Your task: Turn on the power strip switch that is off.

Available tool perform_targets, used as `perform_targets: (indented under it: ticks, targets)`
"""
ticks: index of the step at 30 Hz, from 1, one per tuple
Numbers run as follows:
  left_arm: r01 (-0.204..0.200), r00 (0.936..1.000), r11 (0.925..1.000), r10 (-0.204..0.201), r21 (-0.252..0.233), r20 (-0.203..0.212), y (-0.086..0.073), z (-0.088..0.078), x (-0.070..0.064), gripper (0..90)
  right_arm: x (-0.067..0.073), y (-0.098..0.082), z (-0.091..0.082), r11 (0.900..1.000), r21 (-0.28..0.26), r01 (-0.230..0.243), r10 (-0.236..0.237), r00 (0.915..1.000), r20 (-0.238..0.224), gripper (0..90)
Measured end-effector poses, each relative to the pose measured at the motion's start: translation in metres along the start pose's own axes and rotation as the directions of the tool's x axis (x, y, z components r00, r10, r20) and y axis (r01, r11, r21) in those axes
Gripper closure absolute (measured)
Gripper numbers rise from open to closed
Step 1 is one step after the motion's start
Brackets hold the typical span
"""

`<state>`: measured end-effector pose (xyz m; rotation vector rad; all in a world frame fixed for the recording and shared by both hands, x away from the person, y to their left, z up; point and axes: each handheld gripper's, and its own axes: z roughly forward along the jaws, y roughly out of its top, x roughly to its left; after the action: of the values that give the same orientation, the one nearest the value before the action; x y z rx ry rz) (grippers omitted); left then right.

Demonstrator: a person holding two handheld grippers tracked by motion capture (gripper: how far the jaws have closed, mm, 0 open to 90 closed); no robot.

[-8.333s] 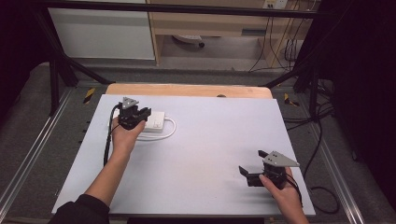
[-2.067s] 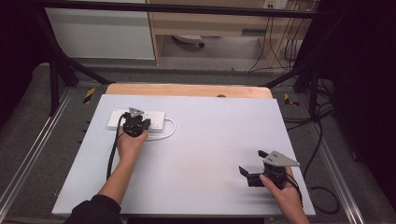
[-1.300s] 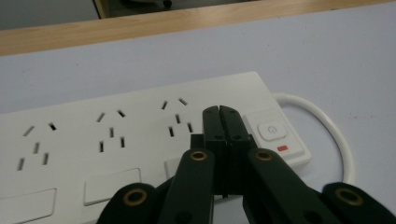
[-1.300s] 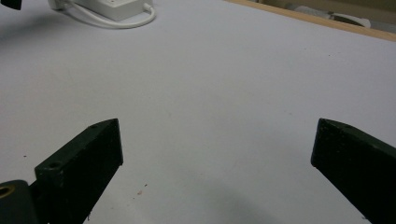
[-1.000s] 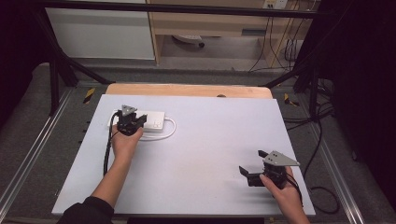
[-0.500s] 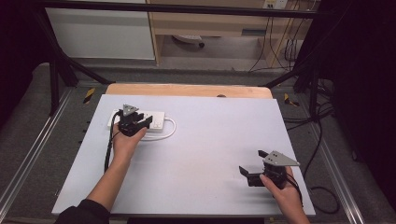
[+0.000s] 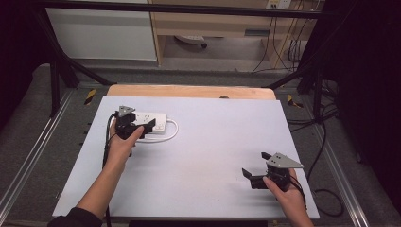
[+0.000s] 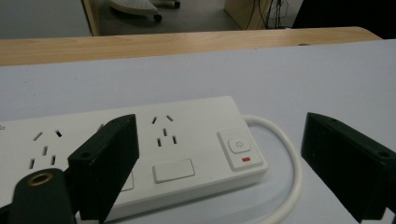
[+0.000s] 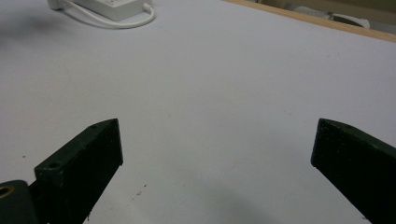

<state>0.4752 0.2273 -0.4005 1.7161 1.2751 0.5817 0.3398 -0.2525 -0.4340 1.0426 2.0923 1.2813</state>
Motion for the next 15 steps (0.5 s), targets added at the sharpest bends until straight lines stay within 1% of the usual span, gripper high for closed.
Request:
perform_targets:
  ticks: [2, 3, 4, 8, 11, 15]
  targets:
    - [0.011, 0.9998, 0.9999, -0.011, 0.003, 0.014, 0.0, -0.003, -0.001, 11.7, 0.0, 0.0, 0.0, 1.0, 0.0, 0.0, 0.0, 1.0, -0.001, 2.5]
    - [-0.003, 0.9998, 1.0, 0.003, 0.005, 0.018, 0.001, -0.005, -0.001, 12.0, 0.0, 0.0, 0.0, 1.0, -0.001, 0.0, 0.0, 1.0, -0.001, 2.4]
    - [-0.009, 0.9997, 1.0, 0.009, 0.004, 0.024, 0.001, -0.007, -0.002, 12.0, 0.0, 0.0, 0.0, 1.0, -0.002, 0.0, 0.0, 1.0, -0.001, 2.2]
    - [-0.015, 0.9992, 0.9999, 0.016, -0.006, 0.038, 0.002, -0.016, -0.005, 11.9, 0.0, 0.0, -0.001, 1.0, -0.005, -0.001, 0.001, 1.0, -0.002, 2.2]
    - [-0.028, 0.9978, 0.9995, 0.028, -0.012, 0.059, 0.003, -0.025, -0.007, 11.5, 0.0, 0.001, -0.001, 1.0, -0.005, -0.002, 0.002, 1.0, -0.003, 2.1]
    - [-0.06, 0.9962, 0.9979, 0.061, -0.026, 0.062, 0.0, -0.038, -0.009, 10.8, 0.0, 0.0, -0.001, 1.0, -0.007, 0.001, -0.001, 1.0, -0.006, 2.1]
